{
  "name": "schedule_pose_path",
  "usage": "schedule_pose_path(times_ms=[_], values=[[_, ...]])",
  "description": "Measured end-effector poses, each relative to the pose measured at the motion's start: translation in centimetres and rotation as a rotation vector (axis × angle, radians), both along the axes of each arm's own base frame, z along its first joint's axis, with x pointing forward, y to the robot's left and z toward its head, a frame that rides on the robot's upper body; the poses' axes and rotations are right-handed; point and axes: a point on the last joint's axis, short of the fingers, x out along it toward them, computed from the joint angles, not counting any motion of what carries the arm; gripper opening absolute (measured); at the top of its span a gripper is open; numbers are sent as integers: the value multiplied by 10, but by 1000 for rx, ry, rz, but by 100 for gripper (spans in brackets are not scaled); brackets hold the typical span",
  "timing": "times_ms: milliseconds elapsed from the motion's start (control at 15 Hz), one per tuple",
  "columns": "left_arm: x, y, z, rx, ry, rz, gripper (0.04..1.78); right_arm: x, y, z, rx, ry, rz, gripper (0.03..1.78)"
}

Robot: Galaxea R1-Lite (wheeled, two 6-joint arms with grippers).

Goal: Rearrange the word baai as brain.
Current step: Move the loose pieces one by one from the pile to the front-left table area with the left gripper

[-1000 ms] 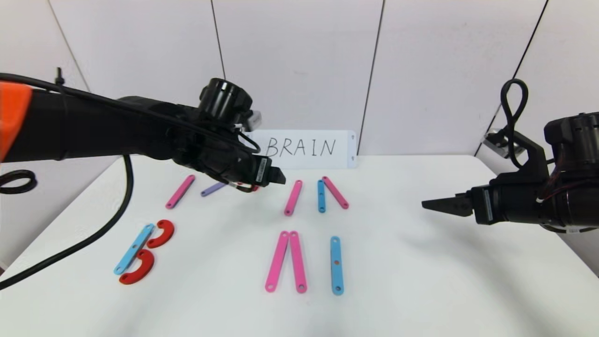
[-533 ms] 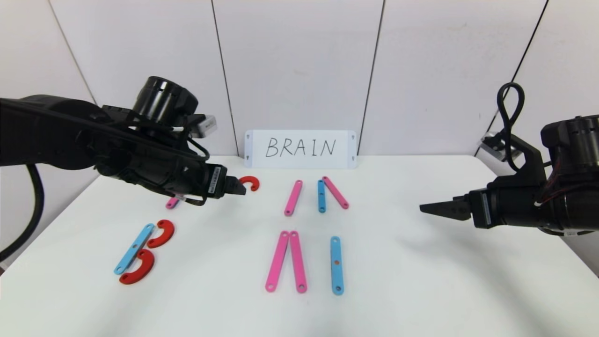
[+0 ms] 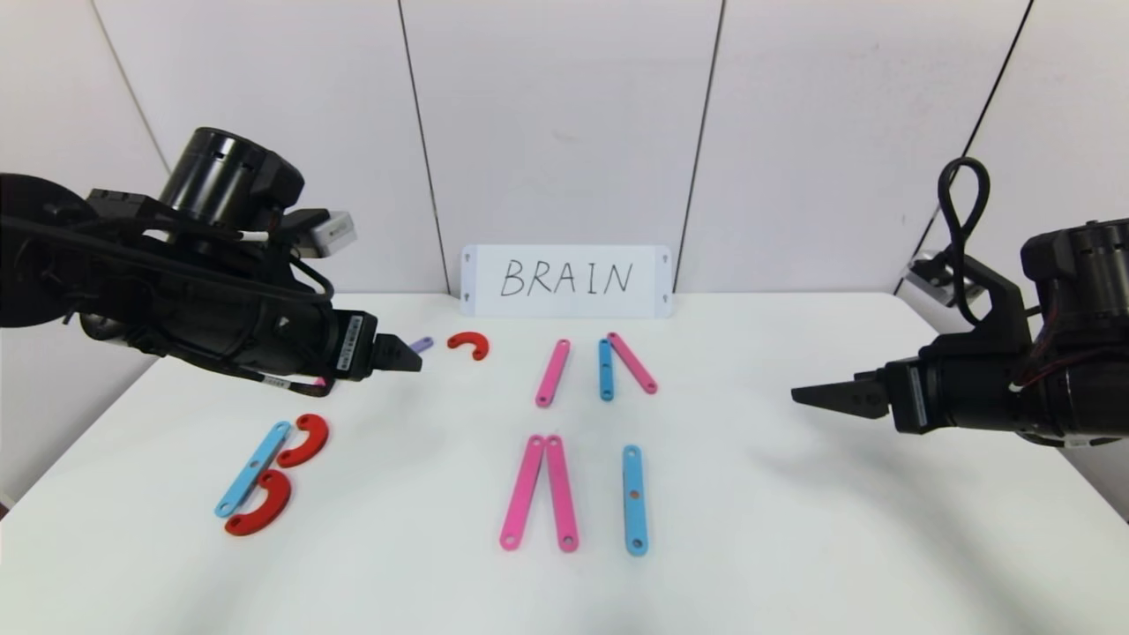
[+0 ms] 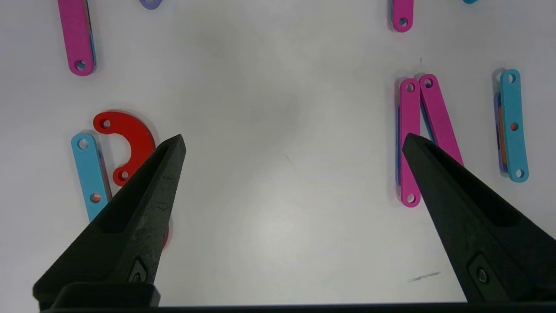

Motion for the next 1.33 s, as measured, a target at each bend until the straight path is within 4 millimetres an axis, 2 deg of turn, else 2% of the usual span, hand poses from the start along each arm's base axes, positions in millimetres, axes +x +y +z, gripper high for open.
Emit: schedule_pose_path(times_ms=[200, 667, 1333], values=[[-3, 4, 2, -2, -7, 12, 175, -1, 0, 0, 0, -1, 3, 173], [-13, 23, -23, 0, 81, 65, 175, -3, 6, -1, -7, 1, 19, 173], [-18, 28, -33, -1, 115, 71, 175, -5, 12, -5, -10, 15, 41, 173]])
